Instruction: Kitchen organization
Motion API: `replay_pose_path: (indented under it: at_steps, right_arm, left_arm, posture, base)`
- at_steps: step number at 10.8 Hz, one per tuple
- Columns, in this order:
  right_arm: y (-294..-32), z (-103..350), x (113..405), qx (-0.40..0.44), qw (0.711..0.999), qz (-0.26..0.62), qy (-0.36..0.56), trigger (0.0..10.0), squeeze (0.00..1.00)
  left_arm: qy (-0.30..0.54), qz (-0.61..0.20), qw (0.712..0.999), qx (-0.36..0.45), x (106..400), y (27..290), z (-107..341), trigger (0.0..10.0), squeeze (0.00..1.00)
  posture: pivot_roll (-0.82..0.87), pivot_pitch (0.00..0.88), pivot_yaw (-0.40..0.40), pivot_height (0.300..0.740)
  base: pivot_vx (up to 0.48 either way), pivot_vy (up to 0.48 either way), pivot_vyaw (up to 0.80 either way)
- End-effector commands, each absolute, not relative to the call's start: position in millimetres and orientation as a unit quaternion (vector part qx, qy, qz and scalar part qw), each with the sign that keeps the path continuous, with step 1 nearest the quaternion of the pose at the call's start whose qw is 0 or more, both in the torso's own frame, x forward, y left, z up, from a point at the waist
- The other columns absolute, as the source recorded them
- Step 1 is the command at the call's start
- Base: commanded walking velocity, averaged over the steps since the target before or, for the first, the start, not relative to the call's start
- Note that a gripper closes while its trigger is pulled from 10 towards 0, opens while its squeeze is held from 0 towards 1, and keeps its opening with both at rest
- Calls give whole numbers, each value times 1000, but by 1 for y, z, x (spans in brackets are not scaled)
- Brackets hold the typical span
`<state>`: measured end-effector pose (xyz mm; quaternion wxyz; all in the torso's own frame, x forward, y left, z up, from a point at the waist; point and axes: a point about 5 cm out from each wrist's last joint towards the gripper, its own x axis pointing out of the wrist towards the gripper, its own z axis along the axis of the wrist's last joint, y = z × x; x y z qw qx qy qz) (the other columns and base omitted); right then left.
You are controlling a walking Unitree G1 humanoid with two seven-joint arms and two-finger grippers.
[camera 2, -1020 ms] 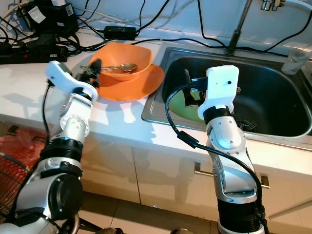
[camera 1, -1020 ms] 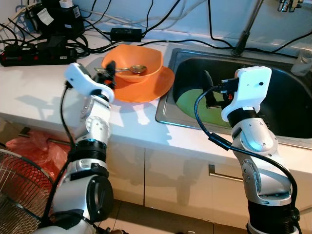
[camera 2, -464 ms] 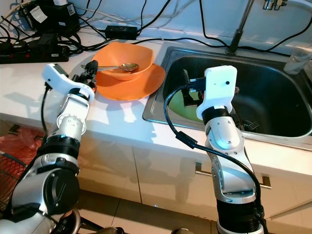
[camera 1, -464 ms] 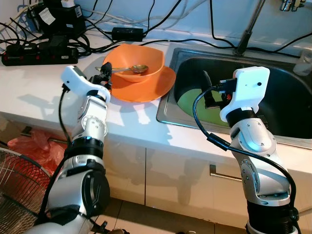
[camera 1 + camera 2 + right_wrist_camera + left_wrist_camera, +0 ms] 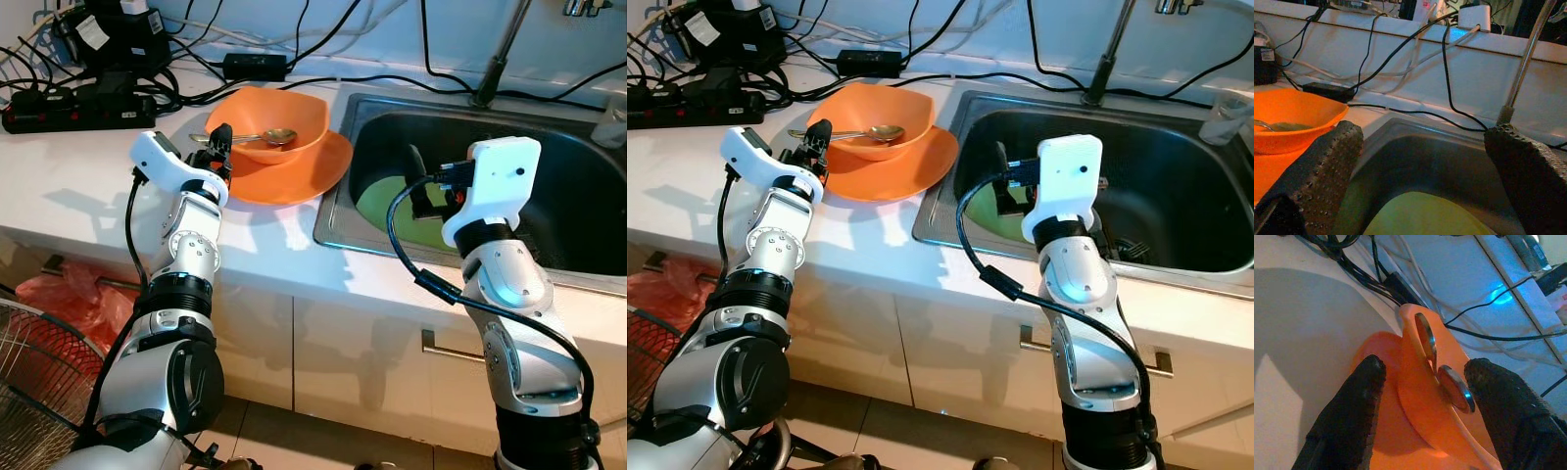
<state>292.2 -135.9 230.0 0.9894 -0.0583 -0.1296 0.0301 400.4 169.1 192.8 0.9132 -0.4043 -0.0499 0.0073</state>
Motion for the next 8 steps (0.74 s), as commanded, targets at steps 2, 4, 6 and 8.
replay_pose_path:
  at_steps: [2, 4, 6, 8]
  right_arm:
    - [-137, 232, 289, -57, 989, 23, -133, 10000, 0]
    - [-137, 231, 288, -56, 989, 23, -132, 10000, 0]
    - [-137, 231, 288, -56, 989, 22, -132, 10000, 0]
    - [-137, 231, 289, -56, 990, 21, -131, 10000, 0]
  left_arm:
    - [-54, -8, 907, -417, 405, 163, 203, 0, 0]
    - [-55, -9, 907, -418, 405, 163, 203, 0, 0]
    - [-53, -8, 906, -420, 405, 163, 202, 0, 0]
    - [-51, -6, 903, -426, 405, 164, 202, 0, 0]
  posture:
    - [-175, 80, 22, 740]
    - [-175, 81, 23, 740]
    - [-175, 83, 23, 740]
    - [-175, 81, 24, 740]
  base:
    - [0, 0, 0]
    - [0, 0, 0]
    - [0, 0, 0]
    - [0, 0, 0]
